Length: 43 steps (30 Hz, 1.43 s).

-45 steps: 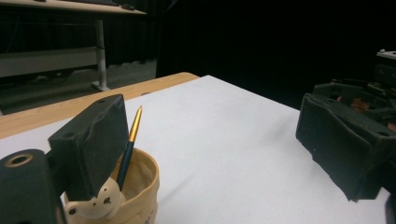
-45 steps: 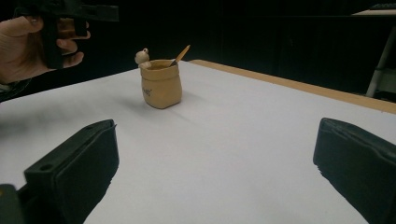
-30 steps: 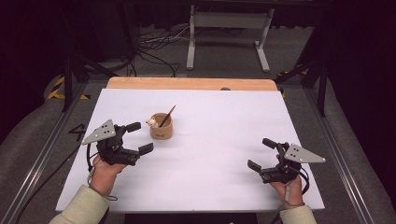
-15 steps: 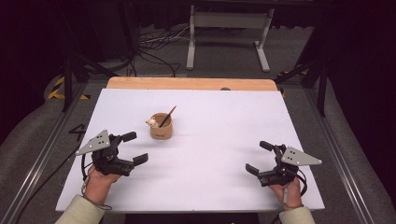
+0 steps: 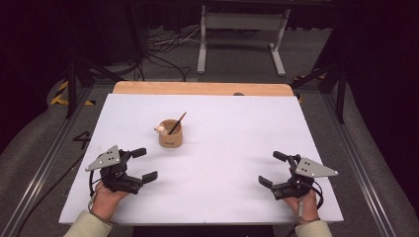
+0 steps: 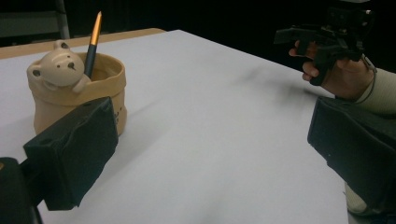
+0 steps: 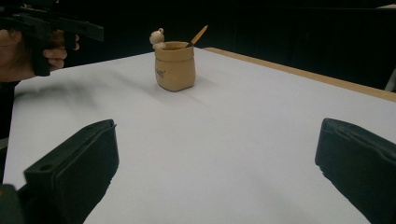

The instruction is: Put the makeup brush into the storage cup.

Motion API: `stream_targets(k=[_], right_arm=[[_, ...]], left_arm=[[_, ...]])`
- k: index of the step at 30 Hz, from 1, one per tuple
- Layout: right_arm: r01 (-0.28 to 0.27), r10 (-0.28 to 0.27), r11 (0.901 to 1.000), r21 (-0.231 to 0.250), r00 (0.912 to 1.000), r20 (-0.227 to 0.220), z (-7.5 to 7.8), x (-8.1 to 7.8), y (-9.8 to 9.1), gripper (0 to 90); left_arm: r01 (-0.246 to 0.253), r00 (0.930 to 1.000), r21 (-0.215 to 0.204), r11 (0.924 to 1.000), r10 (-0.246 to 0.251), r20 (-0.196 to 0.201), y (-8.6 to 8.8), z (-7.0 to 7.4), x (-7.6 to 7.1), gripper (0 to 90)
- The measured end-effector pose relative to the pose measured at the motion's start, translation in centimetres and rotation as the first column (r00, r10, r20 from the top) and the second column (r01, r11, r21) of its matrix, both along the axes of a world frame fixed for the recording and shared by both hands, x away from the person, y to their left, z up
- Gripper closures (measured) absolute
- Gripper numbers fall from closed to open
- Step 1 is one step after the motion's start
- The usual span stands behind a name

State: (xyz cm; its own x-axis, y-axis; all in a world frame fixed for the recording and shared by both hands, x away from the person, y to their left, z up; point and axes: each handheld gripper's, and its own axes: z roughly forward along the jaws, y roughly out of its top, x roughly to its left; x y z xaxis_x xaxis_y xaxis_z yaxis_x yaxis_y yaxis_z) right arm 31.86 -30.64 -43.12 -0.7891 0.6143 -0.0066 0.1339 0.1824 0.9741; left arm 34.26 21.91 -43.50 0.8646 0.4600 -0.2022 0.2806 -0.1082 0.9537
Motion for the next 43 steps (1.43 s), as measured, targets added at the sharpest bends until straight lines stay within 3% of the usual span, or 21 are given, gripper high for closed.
stream_targets(k=[19,23,28,34,43], right_arm=[[-0.033,0.032,0.9995,0.003,0.9994,0.014,-1.1,0.0,0.5,0.0],[-0.039,0.039,0.9992,-0.007,0.9992,0.001,-1.5,0.0,0.8,0.0],[-0.044,0.044,0.9989,-0.013,0.9986,-0.028,-2.0,0.2,1.0,0.0],[-0.043,0.042,0.9987,-0.027,0.9987,-0.029,-2.1,0.2,1.2,0.0],[-0.036,0.035,0.9990,-0.025,0.9992,-0.017,-2.1,0.2,1.2,0.0]], left_arm=[[0.046,0.9973,0.037,0.9983,-0.044,-0.058,-0.6,-2.3,-0.1,1.1],[0.053,0.9972,0.051,0.9973,-0.050,-0.054,-0.7,-2.4,-0.1,0.8],[0.053,0.9954,0.060,0.9968,-0.048,-0.083,-0.9,-2.7,0.1,0.5],[0.046,0.9960,0.079,0.9958,-0.039,-0.080,-1.0,-2.8,0.3,0.5],[0.042,0.9960,0.058,0.9974,-0.038,-0.081,-0.8,-2.8,0.3,0.4]])
